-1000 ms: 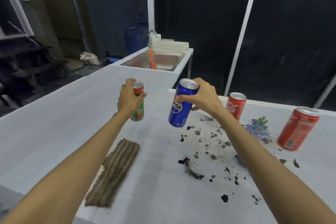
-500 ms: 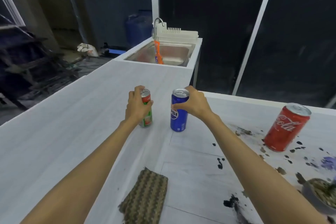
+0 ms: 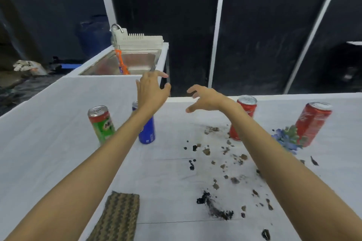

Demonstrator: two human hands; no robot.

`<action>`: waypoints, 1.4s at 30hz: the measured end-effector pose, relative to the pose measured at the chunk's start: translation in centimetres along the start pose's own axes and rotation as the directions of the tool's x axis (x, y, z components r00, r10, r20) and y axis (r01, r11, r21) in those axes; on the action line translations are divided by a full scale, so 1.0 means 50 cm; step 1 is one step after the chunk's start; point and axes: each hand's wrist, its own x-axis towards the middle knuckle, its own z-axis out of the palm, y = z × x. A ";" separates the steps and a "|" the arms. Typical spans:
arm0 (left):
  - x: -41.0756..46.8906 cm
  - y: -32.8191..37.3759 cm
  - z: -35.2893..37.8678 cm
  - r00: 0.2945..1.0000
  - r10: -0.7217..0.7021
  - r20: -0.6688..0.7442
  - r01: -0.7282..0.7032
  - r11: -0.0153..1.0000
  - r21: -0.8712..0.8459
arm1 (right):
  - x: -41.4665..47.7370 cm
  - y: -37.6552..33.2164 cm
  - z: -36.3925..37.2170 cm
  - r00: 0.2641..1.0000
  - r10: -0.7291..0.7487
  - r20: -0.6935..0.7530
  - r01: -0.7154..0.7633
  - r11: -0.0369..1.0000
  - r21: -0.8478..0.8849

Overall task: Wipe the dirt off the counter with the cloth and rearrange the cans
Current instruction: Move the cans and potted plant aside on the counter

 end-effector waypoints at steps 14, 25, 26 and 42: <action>-0.078 0.289 0.299 0.883 0.048 0.468 -0.023 0.998 -0.059 | -0.229 0.392 -0.287 0.800 0.337 -0.496 -0.404 0.914 -0.031; -0.102 0.247 0.370 0.923 -0.065 0.380 0.078 0.997 -0.019 | -0.224 0.539 -0.211 0.821 0.376 -0.429 -0.205 0.897 0.392; -0.104 0.247 0.371 0.926 -0.059 0.373 0.071 0.997 -0.018 | -0.222 0.541 -0.210 0.817 0.372 -0.442 -0.200 0.900 0.387; -0.106 0.227 0.107 0.967 -0.188 0.175 0.200 0.978 -0.054 | -0.214 0.222 -0.278 0.892 -0.054 -0.449 0.211 0.928 0.307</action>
